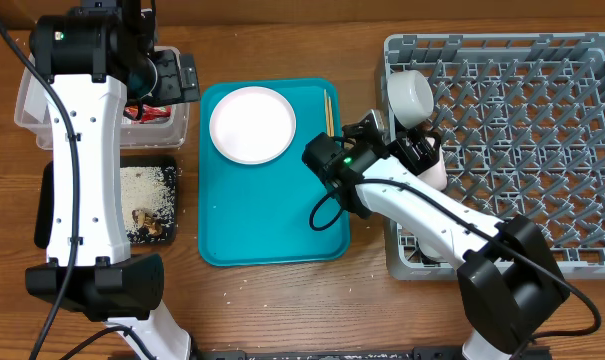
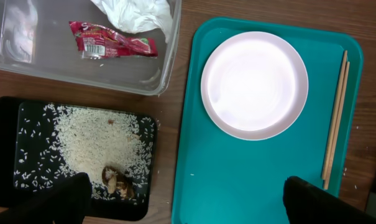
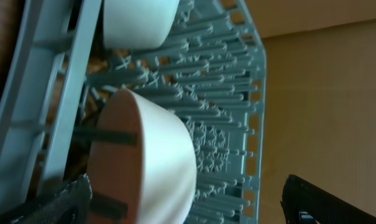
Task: Sort waste into correct bins and load items into the dishwasher
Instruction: 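Move the right gripper to the white plate and grasp its edge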
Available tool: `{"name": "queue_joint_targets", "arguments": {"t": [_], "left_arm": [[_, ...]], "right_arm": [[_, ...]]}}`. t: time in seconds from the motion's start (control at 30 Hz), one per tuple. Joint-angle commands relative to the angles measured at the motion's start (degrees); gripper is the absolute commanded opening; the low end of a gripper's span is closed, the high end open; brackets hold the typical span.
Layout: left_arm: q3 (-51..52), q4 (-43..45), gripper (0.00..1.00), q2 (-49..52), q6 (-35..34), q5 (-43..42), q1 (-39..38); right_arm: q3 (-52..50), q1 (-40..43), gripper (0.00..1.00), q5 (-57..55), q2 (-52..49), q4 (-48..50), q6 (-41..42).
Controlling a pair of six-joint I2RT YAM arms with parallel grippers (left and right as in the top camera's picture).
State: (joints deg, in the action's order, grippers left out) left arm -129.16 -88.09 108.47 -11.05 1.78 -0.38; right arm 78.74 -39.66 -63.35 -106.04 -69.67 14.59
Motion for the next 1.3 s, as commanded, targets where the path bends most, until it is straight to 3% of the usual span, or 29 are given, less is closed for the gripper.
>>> {"name": "queue_joint_targets", "arguments": {"t": [0.0,0.23,0.33,0.47,0.5,0.63,0.73,0.83,1.03,1.27], "left_arm": [[-0.6,0.1,1.00,0.4,-0.8,0.3,0.0],[-0.6,0.1,1.00,0.4,-0.8,0.3,0.0],[-0.6,0.1,1.00,0.4,-0.8,0.3,0.0],[-0.6,0.1,1.00,0.4,-0.8,0.3,0.0],[-0.6,0.1,1.00,0.4,-0.8,0.3,0.0],[-0.6,0.1,1.00,0.4,-0.8,0.3,0.0],[-0.6,0.1,1.00,0.4,-0.8,0.3,0.0],[-0.6,0.1,1.00,0.4,-0.8,0.3,0.0],[-0.6,0.1,1.00,0.4,-0.8,0.3,0.0],[-0.6,0.1,1.00,0.4,-0.8,0.3,0.0]], "right_arm": [[7.0,0.9,1.00,5.1,-0.2,-0.6,0.3],[23.8,4.3,1.00,39.1,-0.2,5.0,0.2],[24.4,5.1,1.00,54.6,-0.2,11.4,0.2],[22.8,6.0,1.00,66.3,-0.7,19.0,0.4],[22.0,6.0,1.00,67.6,-1.0,21.3,0.4],[16.5,4.7,0.85,67.8,-3.9,31.2,2.0],[15.1,4.6,0.81,63.7,-7.3,33.1,10.3],[15.1,4.5,0.68,63.3,-11.8,35.7,16.2],[15.1,3.6,0.51,61.6,-16.8,39.0,22.7],[15.1,3.6,0.44,61.0,-21.1,39.8,23.6]]}}
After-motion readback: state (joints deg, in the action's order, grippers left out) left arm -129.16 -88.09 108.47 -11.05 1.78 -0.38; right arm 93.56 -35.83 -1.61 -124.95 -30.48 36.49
